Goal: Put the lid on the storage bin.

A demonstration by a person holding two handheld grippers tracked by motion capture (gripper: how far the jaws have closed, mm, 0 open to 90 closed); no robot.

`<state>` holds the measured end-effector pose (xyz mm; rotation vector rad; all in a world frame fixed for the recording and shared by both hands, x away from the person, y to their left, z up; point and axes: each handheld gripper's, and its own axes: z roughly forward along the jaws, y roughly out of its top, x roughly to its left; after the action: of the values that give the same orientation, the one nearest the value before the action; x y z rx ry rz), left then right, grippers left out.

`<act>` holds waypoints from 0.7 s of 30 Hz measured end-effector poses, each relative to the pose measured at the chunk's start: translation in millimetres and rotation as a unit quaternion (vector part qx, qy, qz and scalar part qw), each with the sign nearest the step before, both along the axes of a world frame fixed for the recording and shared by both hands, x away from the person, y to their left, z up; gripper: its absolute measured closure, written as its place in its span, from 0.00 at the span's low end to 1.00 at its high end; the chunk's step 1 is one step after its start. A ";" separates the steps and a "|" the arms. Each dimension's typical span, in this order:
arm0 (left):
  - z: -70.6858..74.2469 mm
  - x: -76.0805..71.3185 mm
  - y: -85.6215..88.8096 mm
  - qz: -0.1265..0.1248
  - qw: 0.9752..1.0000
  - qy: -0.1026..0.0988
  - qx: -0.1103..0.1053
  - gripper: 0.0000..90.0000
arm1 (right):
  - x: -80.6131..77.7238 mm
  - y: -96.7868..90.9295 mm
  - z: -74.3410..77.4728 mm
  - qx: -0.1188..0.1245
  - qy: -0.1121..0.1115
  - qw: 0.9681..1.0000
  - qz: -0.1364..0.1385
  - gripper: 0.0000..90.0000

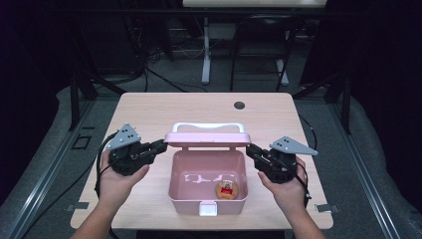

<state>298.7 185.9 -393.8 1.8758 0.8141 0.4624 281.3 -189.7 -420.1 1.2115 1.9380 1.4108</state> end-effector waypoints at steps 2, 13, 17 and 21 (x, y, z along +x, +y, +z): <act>-0.2 -1.3 0.3 0.000 1.000 0.001 0.000 0.92 | -2.2 0.1 0.9 -0.001 -0.002 1.000 0.001 0.89; 3.0 -8.2 2.6 -0.004 1.000 -0.003 -0.005 0.93 | -11.7 -0.6 6.8 -0.001 -0.011 1.000 0.006 0.89; 2.8 -10.2 2.7 -0.005 1.000 -0.004 -0.006 0.93 | -14.4 -0.1 7.9 0.002 -0.012 1.000 0.013 0.89; 3.0 -10.9 3.4 -0.005 1.000 -0.003 -0.006 0.93 | -16.2 -0.6 9.6 0.002 -0.018 1.000 0.012 0.89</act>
<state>287.8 189.3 -390.8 1.8659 0.8007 0.4550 265.1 -190.3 -410.5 1.1594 1.9326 1.4397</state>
